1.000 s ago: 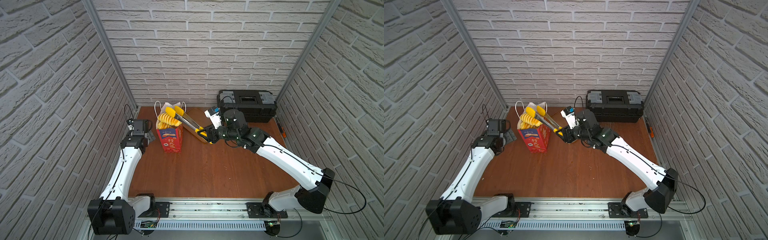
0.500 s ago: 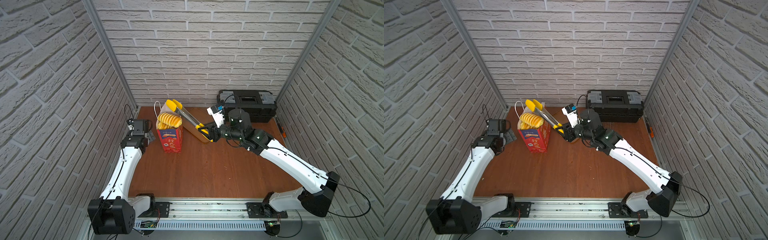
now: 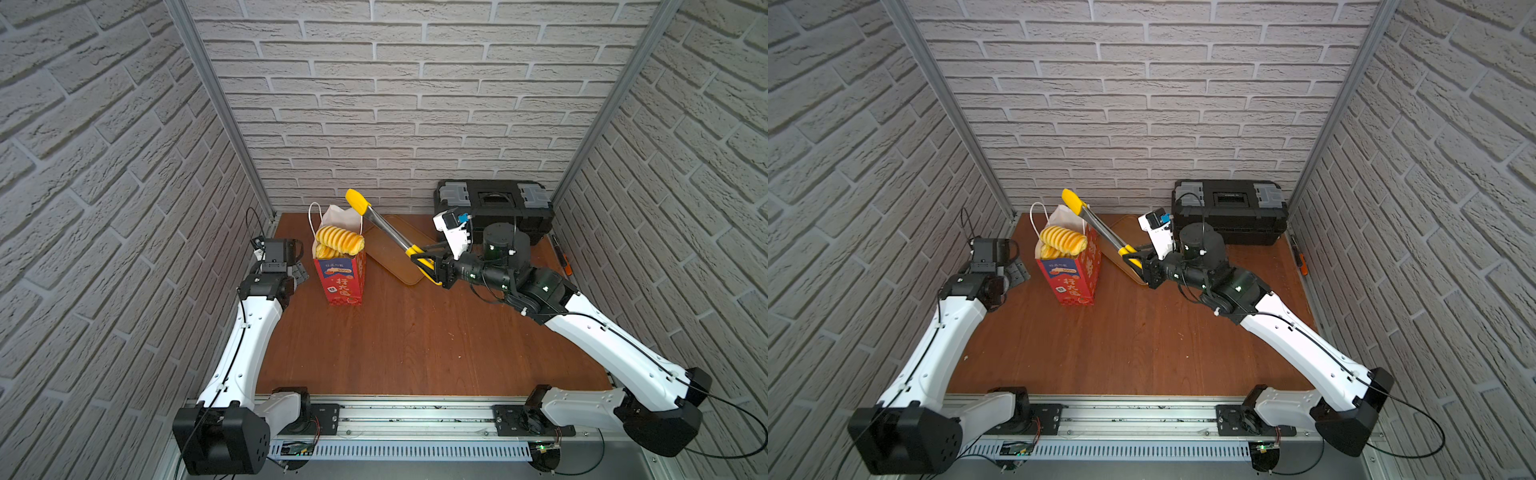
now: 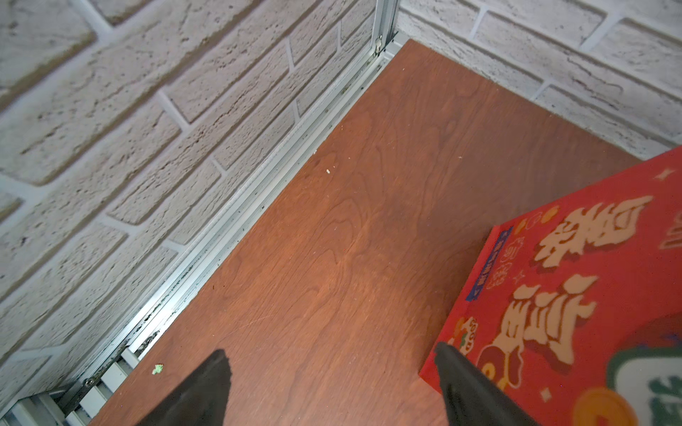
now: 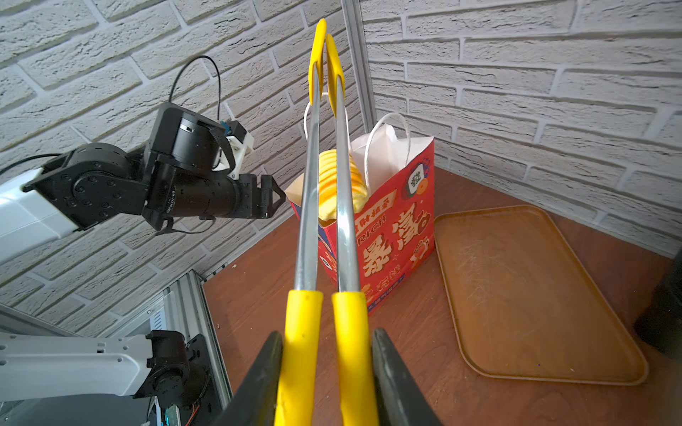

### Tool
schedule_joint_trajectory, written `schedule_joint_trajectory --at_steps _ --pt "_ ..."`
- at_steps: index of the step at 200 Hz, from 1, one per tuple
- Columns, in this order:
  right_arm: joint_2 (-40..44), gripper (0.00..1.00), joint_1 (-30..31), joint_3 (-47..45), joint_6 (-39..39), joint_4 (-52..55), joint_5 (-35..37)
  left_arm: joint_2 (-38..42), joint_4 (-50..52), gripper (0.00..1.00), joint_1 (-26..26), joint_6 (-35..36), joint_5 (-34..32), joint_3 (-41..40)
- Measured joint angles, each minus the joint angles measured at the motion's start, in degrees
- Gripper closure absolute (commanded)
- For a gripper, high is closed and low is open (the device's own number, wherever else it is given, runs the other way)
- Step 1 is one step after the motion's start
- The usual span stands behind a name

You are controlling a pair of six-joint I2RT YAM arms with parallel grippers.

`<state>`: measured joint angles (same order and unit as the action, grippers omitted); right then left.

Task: Pack bread into a paper bag
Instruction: Place the fake bread in the paper bag.

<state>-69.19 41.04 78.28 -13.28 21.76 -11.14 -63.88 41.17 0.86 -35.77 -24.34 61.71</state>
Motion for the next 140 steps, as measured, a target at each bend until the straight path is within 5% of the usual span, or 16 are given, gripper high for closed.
schedule_joint_trajectory --at_steps 140 --pt "6.03 0.97 0.02 -10.75 -0.37 17.42 -0.24 2.08 0.85 0.14 0.0 -0.11 0.22 0.61"
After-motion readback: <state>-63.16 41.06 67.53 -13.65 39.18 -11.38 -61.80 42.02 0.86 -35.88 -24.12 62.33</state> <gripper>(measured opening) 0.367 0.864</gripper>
